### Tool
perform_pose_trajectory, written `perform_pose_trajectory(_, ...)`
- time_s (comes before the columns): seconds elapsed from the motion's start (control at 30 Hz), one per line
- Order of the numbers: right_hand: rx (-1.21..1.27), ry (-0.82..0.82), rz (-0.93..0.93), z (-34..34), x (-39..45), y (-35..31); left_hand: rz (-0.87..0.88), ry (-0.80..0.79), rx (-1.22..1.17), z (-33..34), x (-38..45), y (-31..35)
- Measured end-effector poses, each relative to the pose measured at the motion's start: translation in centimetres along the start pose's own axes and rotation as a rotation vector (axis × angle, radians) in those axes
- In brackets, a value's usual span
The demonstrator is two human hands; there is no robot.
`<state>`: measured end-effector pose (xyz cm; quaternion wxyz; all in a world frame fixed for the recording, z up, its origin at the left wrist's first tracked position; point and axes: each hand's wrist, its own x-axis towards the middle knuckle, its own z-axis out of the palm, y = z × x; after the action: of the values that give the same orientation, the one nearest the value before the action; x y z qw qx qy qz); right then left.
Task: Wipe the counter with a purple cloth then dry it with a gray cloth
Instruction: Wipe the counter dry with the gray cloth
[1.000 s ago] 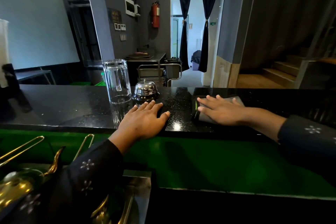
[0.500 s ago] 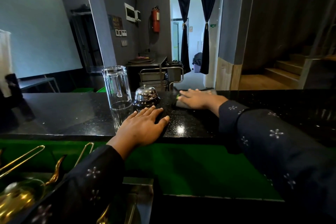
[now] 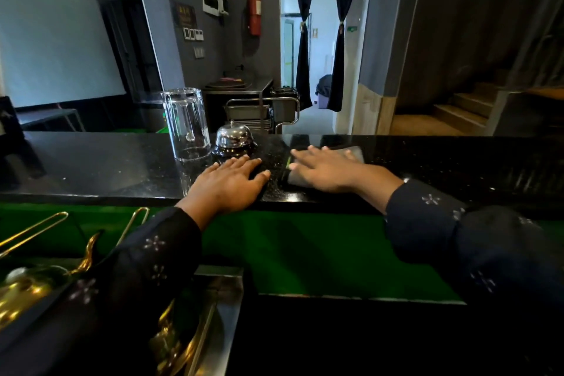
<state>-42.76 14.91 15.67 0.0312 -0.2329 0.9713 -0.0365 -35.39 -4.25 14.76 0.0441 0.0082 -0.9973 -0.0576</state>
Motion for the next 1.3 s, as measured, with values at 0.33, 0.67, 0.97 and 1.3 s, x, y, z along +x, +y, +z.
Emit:
perform_pose_trajectory(0.33, 0.013, -0.011, 0.107, -0.5, -3.2, 1.7, 0.008, 0.001, -0.019, 0.3, 0.1, -0.1)
perform_pose_trajectory(0.67, 0.05, 0.007, 0.072, 0.1, -2.1, 0.3, 0.027, -0.038, -0.055, -0.1, 0.0, -0.5)
perform_pose_trajectory(0.97, 0.054, 0.034, 0.538, -1.6, -3.7, 13.0, 0.019, 0.016, -0.03, 0.5, 0.3, -0.4)
perform_pose_trajectory(1.3, -0.003, 0.038, 0.154, 0.3, -8.5, 4.9, 0.019, -0.029, -0.032, -0.2, -0.6, -0.2)
